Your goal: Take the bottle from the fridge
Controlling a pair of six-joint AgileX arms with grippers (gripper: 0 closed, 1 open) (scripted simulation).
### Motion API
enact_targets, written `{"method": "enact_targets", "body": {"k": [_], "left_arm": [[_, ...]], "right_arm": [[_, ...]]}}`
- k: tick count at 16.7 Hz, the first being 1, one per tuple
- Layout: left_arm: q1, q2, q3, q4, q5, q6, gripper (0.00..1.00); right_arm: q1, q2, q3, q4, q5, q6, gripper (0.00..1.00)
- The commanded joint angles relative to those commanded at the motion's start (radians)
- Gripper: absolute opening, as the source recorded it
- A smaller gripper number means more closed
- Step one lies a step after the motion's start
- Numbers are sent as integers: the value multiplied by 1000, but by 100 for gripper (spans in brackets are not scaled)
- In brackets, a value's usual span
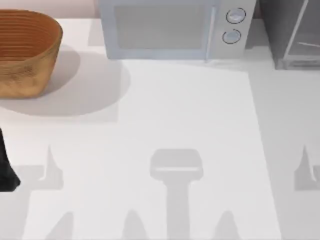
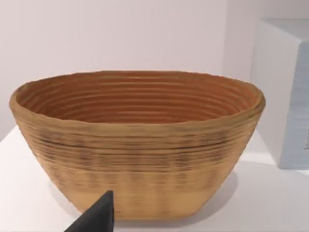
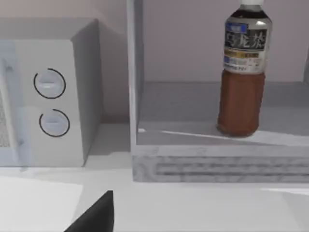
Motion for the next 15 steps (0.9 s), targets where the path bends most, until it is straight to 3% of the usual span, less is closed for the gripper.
{"method": "enact_targets", "body": {"k": [4,7,15], "left_arm": [[0,0,0,0,0,0,100],[0,0,0,0,0,0,100],[0,0,0,0,0,0,100]], "right_arm": [[-12,31,4,31,-12,-1,100],[-56,156,22,158,-55,-3,100],[-264,881,89,797,-253,1,100]]}}
